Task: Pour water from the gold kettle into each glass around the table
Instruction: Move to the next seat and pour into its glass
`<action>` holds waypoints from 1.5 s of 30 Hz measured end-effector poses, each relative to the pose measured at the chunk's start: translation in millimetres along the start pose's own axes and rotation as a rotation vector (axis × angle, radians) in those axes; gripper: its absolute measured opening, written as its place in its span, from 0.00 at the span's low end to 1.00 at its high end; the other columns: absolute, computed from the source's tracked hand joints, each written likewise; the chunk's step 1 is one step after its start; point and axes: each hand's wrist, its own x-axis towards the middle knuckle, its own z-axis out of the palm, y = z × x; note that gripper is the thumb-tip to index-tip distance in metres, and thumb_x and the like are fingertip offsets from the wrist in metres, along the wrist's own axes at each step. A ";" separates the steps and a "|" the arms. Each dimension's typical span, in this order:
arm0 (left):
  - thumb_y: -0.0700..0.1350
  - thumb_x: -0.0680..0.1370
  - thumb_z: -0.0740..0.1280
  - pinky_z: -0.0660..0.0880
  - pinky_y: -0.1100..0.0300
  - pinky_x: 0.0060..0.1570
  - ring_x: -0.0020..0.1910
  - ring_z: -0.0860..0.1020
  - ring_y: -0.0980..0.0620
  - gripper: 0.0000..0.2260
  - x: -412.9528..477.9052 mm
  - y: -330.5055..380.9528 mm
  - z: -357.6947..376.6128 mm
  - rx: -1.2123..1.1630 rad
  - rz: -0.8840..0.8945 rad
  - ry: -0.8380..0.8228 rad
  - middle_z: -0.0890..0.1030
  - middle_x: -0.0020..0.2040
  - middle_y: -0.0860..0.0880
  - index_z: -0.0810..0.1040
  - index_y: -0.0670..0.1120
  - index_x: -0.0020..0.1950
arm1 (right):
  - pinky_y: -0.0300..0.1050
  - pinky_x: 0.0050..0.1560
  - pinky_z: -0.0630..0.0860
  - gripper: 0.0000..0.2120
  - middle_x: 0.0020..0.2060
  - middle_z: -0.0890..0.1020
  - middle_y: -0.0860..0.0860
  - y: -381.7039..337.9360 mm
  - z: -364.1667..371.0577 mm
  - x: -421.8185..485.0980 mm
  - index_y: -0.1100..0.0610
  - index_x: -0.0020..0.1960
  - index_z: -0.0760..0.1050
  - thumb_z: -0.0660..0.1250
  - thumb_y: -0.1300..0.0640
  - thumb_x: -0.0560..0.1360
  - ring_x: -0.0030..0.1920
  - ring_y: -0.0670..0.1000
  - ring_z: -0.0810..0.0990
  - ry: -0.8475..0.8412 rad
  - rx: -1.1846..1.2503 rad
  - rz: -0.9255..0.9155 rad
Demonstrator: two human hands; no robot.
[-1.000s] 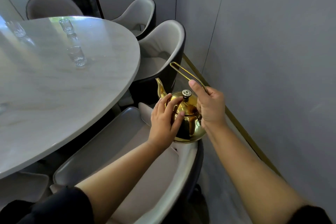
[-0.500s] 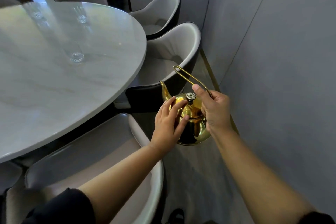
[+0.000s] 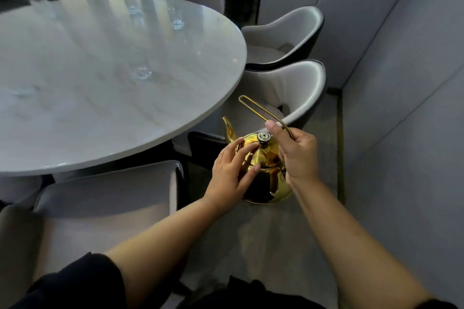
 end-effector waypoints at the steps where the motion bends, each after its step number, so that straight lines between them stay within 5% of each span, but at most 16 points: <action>1: 0.60 0.78 0.58 0.58 0.45 0.72 0.74 0.56 0.53 0.21 8.0 1.1 3.3 -0.005 -0.018 0.014 0.59 0.74 0.54 0.62 0.62 0.70 | 0.35 0.26 0.66 0.22 0.18 0.66 0.45 0.1 -1.9 12.7 0.61 0.25 0.68 0.74 0.54 0.71 0.21 0.43 0.63 -0.031 -0.007 -0.002; 4: 0.63 0.77 0.57 0.60 0.42 0.70 0.74 0.57 0.53 0.22 32.0 -1.1 7.8 -0.011 -0.047 0.051 0.58 0.75 0.55 0.61 0.63 0.70 | 0.34 0.25 0.64 0.25 0.17 0.65 0.43 1.8 -1.7 48.1 0.52 0.22 0.64 0.73 0.55 0.72 0.20 0.42 0.62 -0.097 0.002 0.004; 14: 0.63 0.76 0.57 0.63 0.41 0.69 0.73 0.55 0.57 0.22 124.8 -44.2 -16.4 0.019 -0.101 0.111 0.56 0.74 0.59 0.59 0.66 0.70 | 0.34 0.26 0.66 0.24 0.17 0.67 0.44 19.0 46.5 157.8 0.51 0.21 0.67 0.73 0.54 0.71 0.20 0.42 0.64 -0.233 0.017 0.029; 19: 0.60 0.77 0.60 0.63 0.45 0.70 0.74 0.56 0.55 0.22 168.9 -69.6 -39.7 0.037 -0.121 0.104 0.55 0.75 0.57 0.60 0.65 0.70 | 0.35 0.26 0.66 0.24 0.18 0.66 0.45 23.8 80.8 203.7 0.66 0.28 0.68 0.73 0.49 0.68 0.20 0.43 0.62 -0.288 0.014 0.055; 24: 0.57 0.78 0.61 0.57 0.57 0.69 0.70 0.55 0.63 0.22 209.1 -89.0 -57.0 0.075 -0.139 0.122 0.56 0.76 0.57 0.60 0.63 0.71 | 0.39 0.27 0.65 0.23 0.17 0.65 0.46 31.2 112.3 252.0 0.56 0.25 0.64 0.74 0.51 0.69 0.20 0.44 0.61 -0.336 0.016 0.068; 37: 0.61 0.77 0.58 0.65 0.44 0.69 0.74 0.60 0.52 0.23 292.2 -137.2 -89.7 0.030 -0.290 0.257 0.55 0.76 0.58 0.58 0.64 0.71 | 0.42 0.29 0.66 0.23 0.18 0.65 0.47 52.0 197.8 366.9 0.57 0.25 0.65 0.75 0.49 0.68 0.22 0.47 0.61 -0.610 -0.041 0.073; 45: 0.58 0.78 0.59 0.62 0.52 0.71 0.75 0.57 0.53 0.24 311.0 -166.9 -135.4 0.046 -0.354 0.160 0.52 0.77 0.58 0.52 0.68 0.70 | 0.39 0.28 0.64 0.27 0.17 0.63 0.44 55.4 257.0 395.2 0.51 0.20 0.63 0.75 0.53 0.70 0.21 0.45 0.60 -0.670 -0.103 0.054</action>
